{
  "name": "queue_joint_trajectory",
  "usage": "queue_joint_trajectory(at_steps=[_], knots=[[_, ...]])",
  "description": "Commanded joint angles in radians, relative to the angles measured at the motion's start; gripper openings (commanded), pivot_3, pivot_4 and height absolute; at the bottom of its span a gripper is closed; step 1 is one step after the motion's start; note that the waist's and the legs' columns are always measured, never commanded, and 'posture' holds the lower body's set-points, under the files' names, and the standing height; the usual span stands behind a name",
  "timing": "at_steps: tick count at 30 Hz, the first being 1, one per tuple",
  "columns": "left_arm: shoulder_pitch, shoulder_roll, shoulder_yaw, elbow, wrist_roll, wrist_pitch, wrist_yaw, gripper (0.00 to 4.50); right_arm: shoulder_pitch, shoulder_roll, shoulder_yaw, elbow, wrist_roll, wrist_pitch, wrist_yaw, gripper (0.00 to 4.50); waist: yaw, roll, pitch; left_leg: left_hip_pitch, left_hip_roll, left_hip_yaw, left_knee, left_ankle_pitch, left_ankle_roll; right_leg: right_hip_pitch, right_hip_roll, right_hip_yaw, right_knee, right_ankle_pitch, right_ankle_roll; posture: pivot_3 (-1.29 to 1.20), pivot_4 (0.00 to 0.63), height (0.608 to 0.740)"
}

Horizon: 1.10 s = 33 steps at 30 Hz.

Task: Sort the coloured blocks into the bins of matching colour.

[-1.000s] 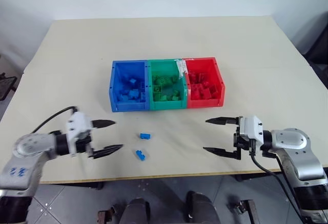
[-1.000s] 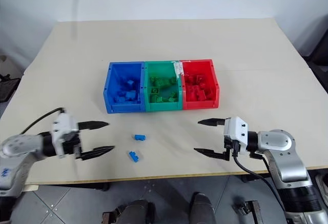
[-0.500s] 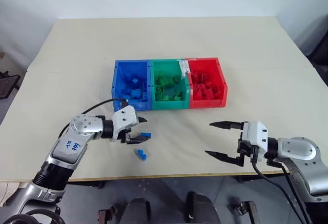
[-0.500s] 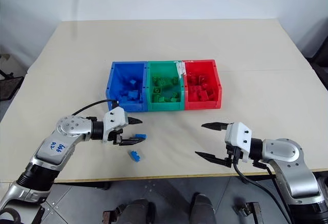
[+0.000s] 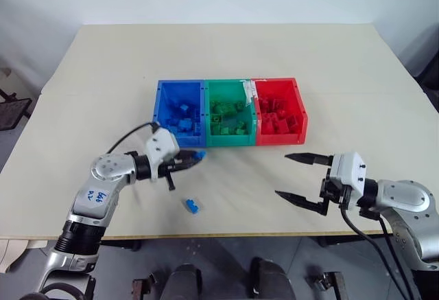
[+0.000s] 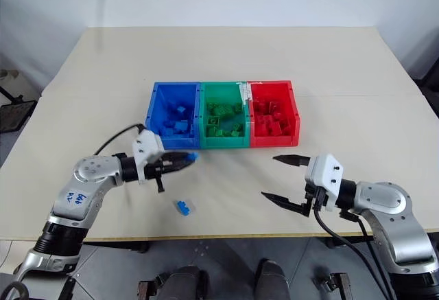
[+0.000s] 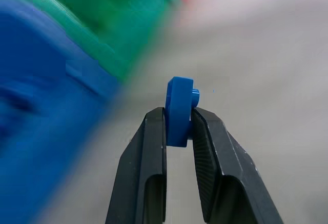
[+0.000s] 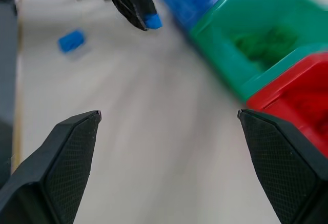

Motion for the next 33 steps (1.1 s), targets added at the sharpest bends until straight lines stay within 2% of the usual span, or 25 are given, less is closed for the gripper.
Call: queue_joint_trajectory(at_steps=[1,5,9,11,12,15,19,23,25,30,33], knots=[[-0.059,-0.06,0.124,-0.035,-0.057,0.028,0.151,0.42,-0.036,0.051,-0.055,-0.045,0.064,0.031,-0.093,4.5,0.0,0.0,0.0,0.0,0.0,0.0,0.0,0.0,0.0,0.0,0.0,0.0,0.0,0.0,0.0,0.0,0.15,0.74],[-0.168,-0.111,0.16,0.04,0.023,0.062,0.352,0.42,-0.083,0.105,-0.069,-0.027,0.064,0.038,-0.174,4.5,0.003,-0.001,0.0,-0.001,0.0,-0.001,0.003,0.0,0.0,0.001,0.0,0.0,0.0,0.0,0.0,0.0,0.15,0.74],[-0.234,-0.131,0.148,0.098,0.026,0.061,0.382,0.42,-0.094,0.1,-0.057,-0.014,0.056,0.033,-0.175,4.5,0.0,-0.001,0.0,-0.001,0.0,-0.001,0.003,0.0,0.0,0.001,0.0,0.0,0.0,0.0,0.0,0.0,0.15,0.74],[-0.231,-0.132,0.156,0.093,0.017,0.075,0.389,1.13,-0.093,0.096,-0.054,-0.014,0.056,0.031,-0.169,4.5,-0.001,-0.001,0.0,-0.001,0.0,0.0,0.002,0.0,0.0,0.001,0.0,0.0,0.0,0.0,0.0,0.0,0.15,0.74],[-0.216,-0.126,0.155,0.076,0.008,0.077,0.373,1.28,-0.093,0.093,-0.053,-0.015,0.058,0.031,-0.163,4.5,-0.001,-0.001,0.0,-0.001,0.0,-0.001,0.002,0.0,0.0,0.0,0.0,0.0,0.0,0.0,0.0,0.0,0.15,0.74],[-0.158,-0.101,0.144,0.038,-0.013,0.043,0.288,2.23,-0.094,0.077,-0.05,-0.012,0.071,0.037,-0.132,4.5,-0.006,-0.001,0.0,-0.001,0.0,0.0,0.001,0.0,0.0,0.0,0.0,-0.001,0.0,0.0,0.0,0.0,0.15,0.74],[-0.079,-0.047,0.188,0.033,-0.053,0.001,0.189,3.46,-0.121,0.058,-0.037,0.028,0.062,0.021,-0.081,4.5,-0.008,-0.001,0.0,-0.001,0.0,0.0,0.001,0.0,0.0,0.0,0.0,-0.001,0.0,0.0,0.0,0.0,0.15,0.74],[-0.009,0.057,0.277,0.04,-0.1,-0.042,0.089,3.46,-0.164,0.052,-0.014,0.079,0.049,0.003,-0.027,4.5,-0.013,-0.001,0.0,-0.001,0.0,0.0,0.001,0.0,0.0,0.0,0.0,0.0,0.0,0.0,0.0,0.0,0.15,0.74],[0.064,0.132,0.321,0.052,-0.109,-0.112,-0.011,3.46,-0.182,0.051,0.005,0.102,0.038,-0.009,0.006,4.5,-0.02,-0.001,0.0,-0.001,0.0,0.0,0.0,0.0,0.0,0.0,0.0,-0.001,0.0,0.0,0.0,0.0,0.15,0.74],[0.286,0.296,0.414,0.12,-0.106,-0.246,-0.223,4.47,-0.214,0.02,0.085,0.155,-0.007,-0.062,0.138,4.5,-0.028,-0.001,0.0,0.001,0.0,0.0,-0.003,0.0,0.0,0.0,0.0,-0.001,-0.001,0.0,0.0,0.0,0.15,0.74],[0.386,0.345,0.459,0.167,-0.109,-0.344,-0.309,4.47,-0.232,0.008,0.126,0.176,-0.016,-0.07,0.201,4.5,-0.026,-0.001,0.0,0.0,0.0,0.0,-0.003,0.0,0.0,-0.001,0.0,-0.001,-0.001,0.0,0.0,0.0,0.15,0.74]])
